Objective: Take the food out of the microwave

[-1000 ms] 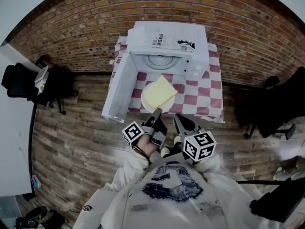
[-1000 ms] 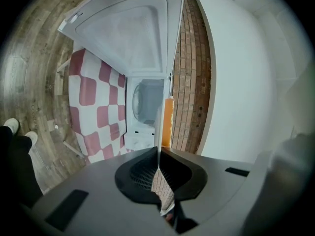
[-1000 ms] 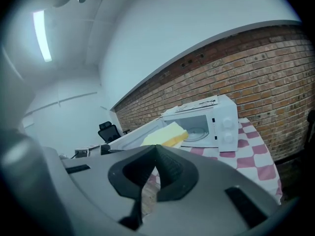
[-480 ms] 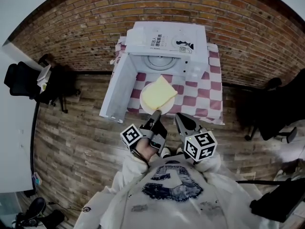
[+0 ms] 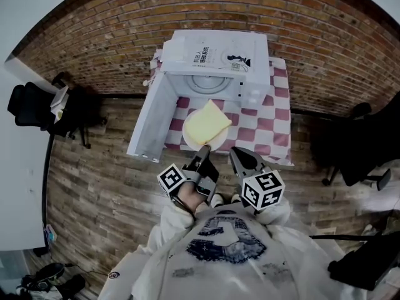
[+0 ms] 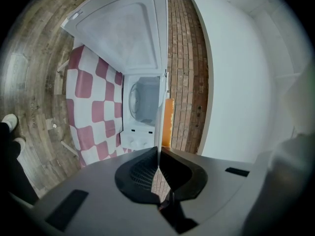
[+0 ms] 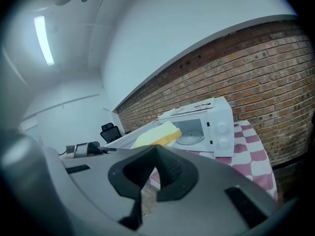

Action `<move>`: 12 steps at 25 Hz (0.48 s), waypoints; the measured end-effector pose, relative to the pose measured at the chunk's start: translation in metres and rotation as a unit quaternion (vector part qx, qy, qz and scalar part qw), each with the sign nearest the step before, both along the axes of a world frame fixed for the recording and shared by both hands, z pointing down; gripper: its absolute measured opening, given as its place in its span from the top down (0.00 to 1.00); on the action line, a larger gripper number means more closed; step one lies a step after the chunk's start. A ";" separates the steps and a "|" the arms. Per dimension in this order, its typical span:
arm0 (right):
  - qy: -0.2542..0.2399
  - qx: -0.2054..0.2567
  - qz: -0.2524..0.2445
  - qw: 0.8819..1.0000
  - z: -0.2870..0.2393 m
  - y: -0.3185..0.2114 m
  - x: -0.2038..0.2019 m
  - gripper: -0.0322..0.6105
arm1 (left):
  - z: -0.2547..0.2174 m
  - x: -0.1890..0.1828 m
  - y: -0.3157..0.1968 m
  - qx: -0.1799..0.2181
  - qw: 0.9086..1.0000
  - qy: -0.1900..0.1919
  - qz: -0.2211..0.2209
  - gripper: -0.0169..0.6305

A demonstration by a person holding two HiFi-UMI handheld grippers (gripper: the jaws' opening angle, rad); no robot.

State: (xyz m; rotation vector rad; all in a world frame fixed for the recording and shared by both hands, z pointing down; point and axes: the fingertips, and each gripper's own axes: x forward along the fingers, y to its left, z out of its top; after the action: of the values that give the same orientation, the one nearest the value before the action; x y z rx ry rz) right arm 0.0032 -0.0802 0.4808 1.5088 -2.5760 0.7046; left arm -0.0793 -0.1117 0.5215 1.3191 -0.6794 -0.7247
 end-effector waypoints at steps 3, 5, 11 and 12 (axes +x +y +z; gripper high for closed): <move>0.000 0.000 -0.003 1.000 0.000 -0.002 0.003 0.93 | -0.001 0.003 -0.002 0.002 1.000 0.001 -0.003 0.95; -0.001 0.000 -0.005 1.000 0.000 -0.004 0.006 0.93 | -0.002 0.005 -0.004 0.001 1.000 0.001 -0.005 0.95; -0.004 0.000 -0.011 1.000 0.001 -0.012 0.013 0.93 | 0.000 0.012 -0.010 0.002 1.000 -0.005 -0.009 0.95; -0.004 0.000 -0.012 1.000 0.002 -0.013 0.014 0.93 | 0.000 0.013 -0.011 0.003 1.000 -0.006 -0.009 0.95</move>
State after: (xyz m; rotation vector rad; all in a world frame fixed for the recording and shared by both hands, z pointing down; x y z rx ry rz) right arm 0.0175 -0.0932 0.4826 1.4751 -2.5952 0.7105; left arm -0.0659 -0.1226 0.5215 1.3245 -0.7001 -0.7345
